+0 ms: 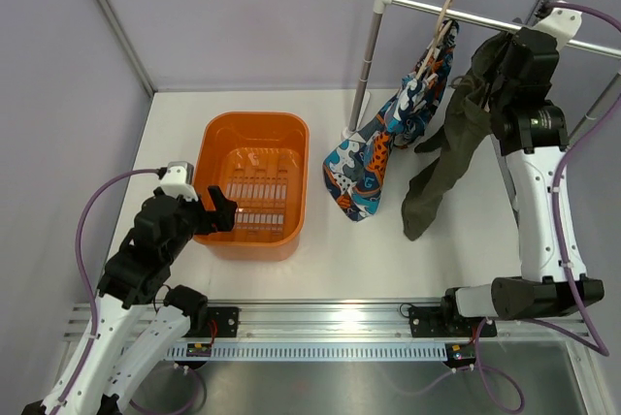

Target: Remove the shorts from the hanger

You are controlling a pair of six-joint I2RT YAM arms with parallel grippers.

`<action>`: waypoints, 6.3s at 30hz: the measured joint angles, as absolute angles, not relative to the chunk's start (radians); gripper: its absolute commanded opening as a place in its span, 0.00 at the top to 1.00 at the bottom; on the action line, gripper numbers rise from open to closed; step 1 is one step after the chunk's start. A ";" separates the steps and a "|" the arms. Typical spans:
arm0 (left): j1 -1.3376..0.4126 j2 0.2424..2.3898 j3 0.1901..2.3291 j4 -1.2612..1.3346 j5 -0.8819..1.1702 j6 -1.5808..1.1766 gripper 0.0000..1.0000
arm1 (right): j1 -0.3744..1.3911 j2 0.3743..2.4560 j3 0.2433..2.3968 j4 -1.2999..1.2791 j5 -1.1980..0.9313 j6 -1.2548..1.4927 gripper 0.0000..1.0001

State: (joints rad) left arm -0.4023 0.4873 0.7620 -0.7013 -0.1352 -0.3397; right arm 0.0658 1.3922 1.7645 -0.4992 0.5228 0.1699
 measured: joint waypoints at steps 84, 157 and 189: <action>-1.052 1.174 1.266 -0.544 -0.390 -0.428 0.15 | 0.926 1.113 1.414 -0.769 0.253 0.468 1.00; -0.923 1.271 1.205 -0.416 -0.268 -0.427 1.00 | 1.298 0.919 1.502 -0.892 0.677 0.438 1.00; -1.812 1.318 1.653 -0.604 -0.797 0.084 1.00 | 1.152 1.106 1.626 -0.493 1.108 0.038 1.00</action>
